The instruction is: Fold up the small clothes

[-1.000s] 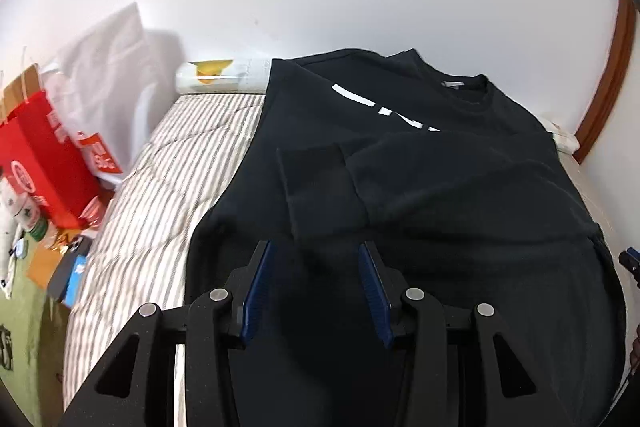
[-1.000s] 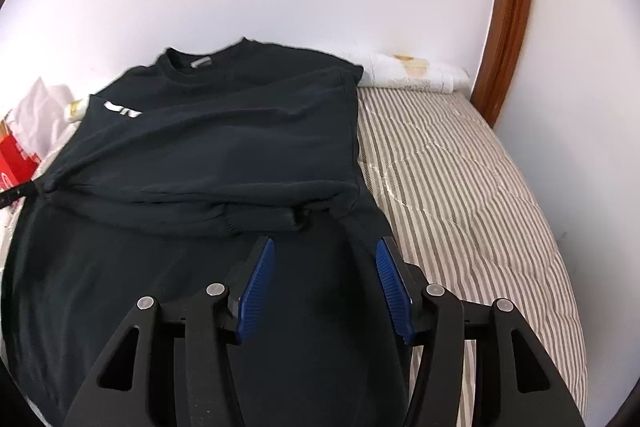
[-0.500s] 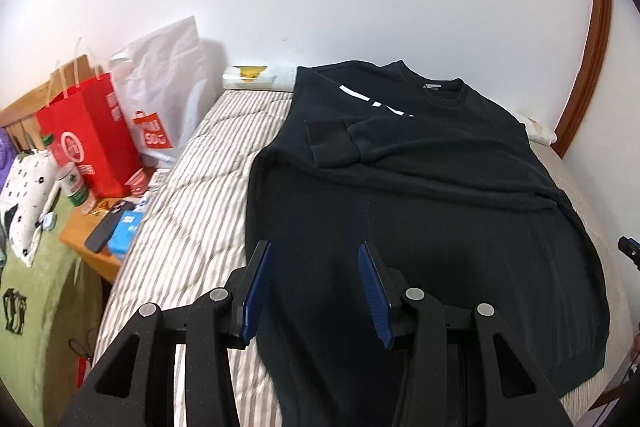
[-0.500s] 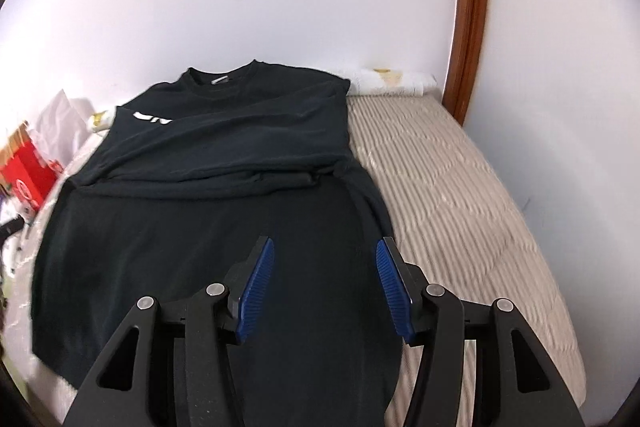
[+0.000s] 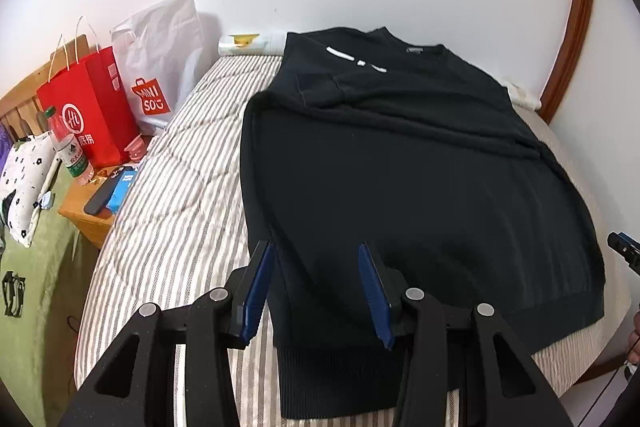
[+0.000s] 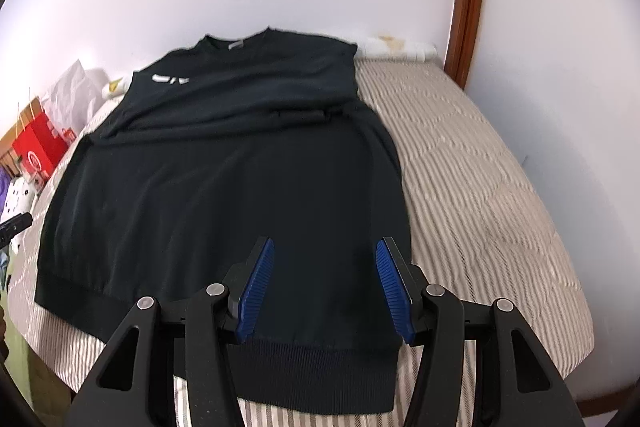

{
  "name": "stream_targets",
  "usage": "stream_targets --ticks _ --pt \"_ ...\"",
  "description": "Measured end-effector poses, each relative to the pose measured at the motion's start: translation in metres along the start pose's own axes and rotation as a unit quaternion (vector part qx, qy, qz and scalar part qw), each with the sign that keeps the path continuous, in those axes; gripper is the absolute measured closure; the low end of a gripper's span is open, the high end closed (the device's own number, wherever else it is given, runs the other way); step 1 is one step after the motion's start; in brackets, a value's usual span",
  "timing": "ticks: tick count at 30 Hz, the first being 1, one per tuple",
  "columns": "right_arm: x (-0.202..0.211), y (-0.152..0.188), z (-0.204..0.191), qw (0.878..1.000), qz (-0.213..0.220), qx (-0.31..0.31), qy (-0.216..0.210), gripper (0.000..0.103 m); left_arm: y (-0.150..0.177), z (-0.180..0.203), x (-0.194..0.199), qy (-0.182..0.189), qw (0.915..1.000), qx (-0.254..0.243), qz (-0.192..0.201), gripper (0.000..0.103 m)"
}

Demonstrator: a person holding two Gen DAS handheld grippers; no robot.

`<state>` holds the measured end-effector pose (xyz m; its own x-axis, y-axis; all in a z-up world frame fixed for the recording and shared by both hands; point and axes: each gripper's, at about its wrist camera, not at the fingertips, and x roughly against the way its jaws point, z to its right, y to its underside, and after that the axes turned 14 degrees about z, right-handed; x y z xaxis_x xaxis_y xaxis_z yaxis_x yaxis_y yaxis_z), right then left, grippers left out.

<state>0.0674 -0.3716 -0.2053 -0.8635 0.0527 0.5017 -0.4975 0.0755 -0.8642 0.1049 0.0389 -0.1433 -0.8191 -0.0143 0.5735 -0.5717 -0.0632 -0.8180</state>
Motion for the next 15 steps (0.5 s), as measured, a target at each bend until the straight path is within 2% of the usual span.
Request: stream_targets --ticks 10,15 --pt "-0.009 0.020 -0.005 1.000 -0.023 0.007 0.000 0.050 0.023 -0.007 -0.001 -0.006 0.9998 0.009 -0.017 0.061" --pt "-0.017 0.029 -0.010 0.999 -0.038 0.016 -0.006 0.050 0.032 -0.011 -0.008 0.002 0.9994 0.017 -0.030 0.054"
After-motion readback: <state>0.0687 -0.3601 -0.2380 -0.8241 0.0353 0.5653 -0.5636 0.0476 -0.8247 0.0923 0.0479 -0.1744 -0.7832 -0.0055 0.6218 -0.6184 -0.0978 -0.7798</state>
